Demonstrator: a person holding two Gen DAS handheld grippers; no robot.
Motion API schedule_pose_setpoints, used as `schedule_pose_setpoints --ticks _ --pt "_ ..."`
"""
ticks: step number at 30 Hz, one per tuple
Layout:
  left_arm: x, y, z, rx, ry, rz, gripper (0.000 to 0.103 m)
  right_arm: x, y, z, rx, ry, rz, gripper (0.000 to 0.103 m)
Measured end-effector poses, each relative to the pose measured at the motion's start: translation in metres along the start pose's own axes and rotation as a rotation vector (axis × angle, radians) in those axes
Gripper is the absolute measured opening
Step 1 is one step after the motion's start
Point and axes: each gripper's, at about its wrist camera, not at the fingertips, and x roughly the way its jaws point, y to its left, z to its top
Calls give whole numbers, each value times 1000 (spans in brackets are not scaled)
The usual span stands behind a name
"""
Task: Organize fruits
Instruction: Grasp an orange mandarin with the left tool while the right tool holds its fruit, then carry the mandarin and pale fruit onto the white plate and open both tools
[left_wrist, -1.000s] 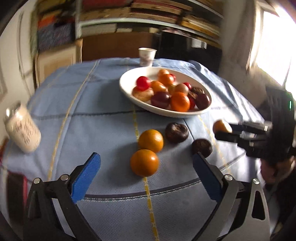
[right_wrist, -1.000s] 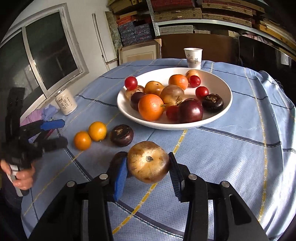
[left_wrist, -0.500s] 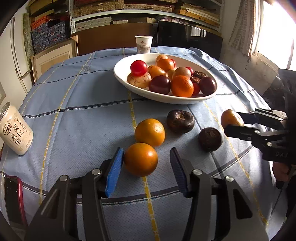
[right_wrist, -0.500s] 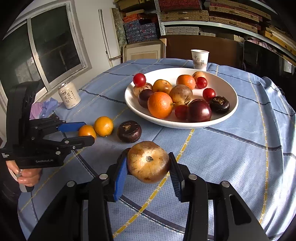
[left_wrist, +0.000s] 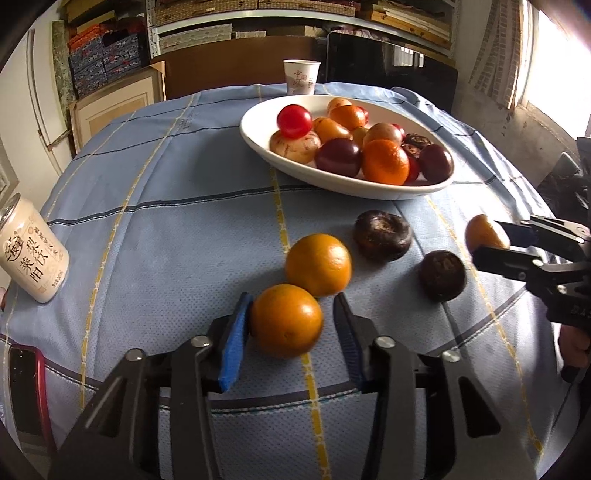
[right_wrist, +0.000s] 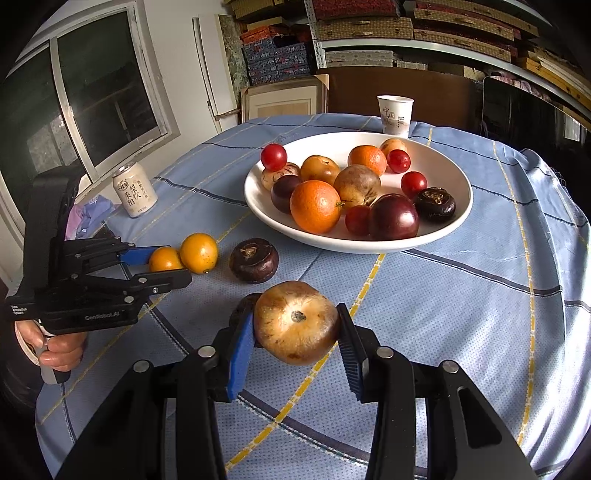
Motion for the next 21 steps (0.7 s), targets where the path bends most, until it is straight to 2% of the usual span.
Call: schedule_pose_setpoints --ticks 8,11,18,21 --pt "-3 -2 -2 15 -6 10 36 0 -2 0 8 2 -3 44" --pt "-11 -3 -2 20 -34 4 36 -1 -3 -1 9 4 5 44" --pt "-32 -8 -1 7 -94 -70 36 -7 1 0 11 -30 47 43" --pt "-45 -11 6 8 -131 -125 36 -17 -2 6 40 -83 76 43"
